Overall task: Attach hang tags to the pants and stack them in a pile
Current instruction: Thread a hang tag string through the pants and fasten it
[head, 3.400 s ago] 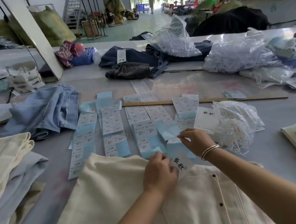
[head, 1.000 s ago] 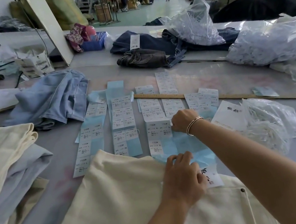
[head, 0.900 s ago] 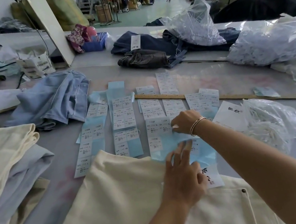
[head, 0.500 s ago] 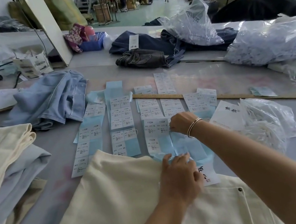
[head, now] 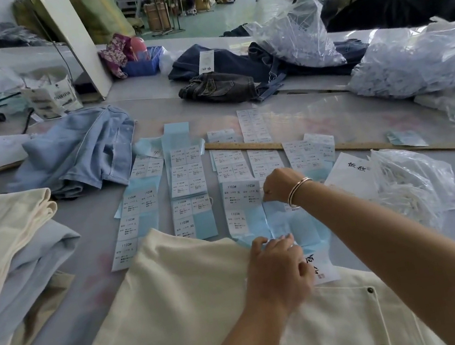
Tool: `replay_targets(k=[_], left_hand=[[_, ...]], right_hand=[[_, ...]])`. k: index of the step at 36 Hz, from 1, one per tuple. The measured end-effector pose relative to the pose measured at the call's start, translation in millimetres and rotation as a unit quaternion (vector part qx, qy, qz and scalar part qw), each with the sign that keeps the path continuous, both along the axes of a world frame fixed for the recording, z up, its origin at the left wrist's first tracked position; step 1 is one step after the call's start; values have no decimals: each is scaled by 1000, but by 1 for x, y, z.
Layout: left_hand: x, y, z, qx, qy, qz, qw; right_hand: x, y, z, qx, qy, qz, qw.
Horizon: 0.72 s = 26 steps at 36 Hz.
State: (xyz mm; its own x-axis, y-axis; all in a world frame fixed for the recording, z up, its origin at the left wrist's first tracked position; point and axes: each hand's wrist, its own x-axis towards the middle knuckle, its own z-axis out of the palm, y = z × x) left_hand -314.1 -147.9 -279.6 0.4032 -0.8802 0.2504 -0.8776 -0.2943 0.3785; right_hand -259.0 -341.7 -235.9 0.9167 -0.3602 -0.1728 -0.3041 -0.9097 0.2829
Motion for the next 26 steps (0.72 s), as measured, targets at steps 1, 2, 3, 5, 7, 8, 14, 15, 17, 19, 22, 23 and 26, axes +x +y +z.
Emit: replay_targets(k=[1, 2, 3, 5, 7, 8, 14, 15, 17, 19, 22, 23, 26], left_hand=[[0, 0, 0, -2, -1, 1, 1000], [0, 0, 0, -4, 0, 1, 1000], [0, 0, -1, -8, 1, 1, 1000], [0, 0, -2, -17, 1, 3, 1000], [0, 0, -1, -23, -1, 7, 1000], [0, 0, -1, -25, -2, 8, 1000], [0, -1, -3, -13, 3, 5, 1000], [0, -1, -3, -10, 3, 2, 1000], [0, -2, -3, -7, 2, 3, 1000], [0, -2, -2, -4, 7, 2, 1000], [0, -1, -3, -9, 8, 4, 1000], [0, -1, -3, -10, 8, 7, 1000], [-1, -1, -2, -9, 4, 11, 1000]], right_hand=[[1, 2, -1, -1, -1, -8, 1000], [2, 4, -2, 1, -5, -17, 1000], [3, 6, -2, 4, -11, -23, 1000], [3, 7, -1, 2, -19, -27, 999], [2, 9, -1, -8, -29, -21, 999], [1, 10, -3, -16, -37, -18, 999], [5, 4, 1, 4, -23, -22, 999], [5, 2, 3, 10, -13, -20, 1000], [5, 2, 3, 13, -13, -24, 1000], [5, 5, 0, 11, -23, -34, 999], [6, 8, -1, 6, -32, -38, 999], [6, 9, 0, 8, -35, -39, 999], [6, 11, 0, 15, -43, -46, 998]])
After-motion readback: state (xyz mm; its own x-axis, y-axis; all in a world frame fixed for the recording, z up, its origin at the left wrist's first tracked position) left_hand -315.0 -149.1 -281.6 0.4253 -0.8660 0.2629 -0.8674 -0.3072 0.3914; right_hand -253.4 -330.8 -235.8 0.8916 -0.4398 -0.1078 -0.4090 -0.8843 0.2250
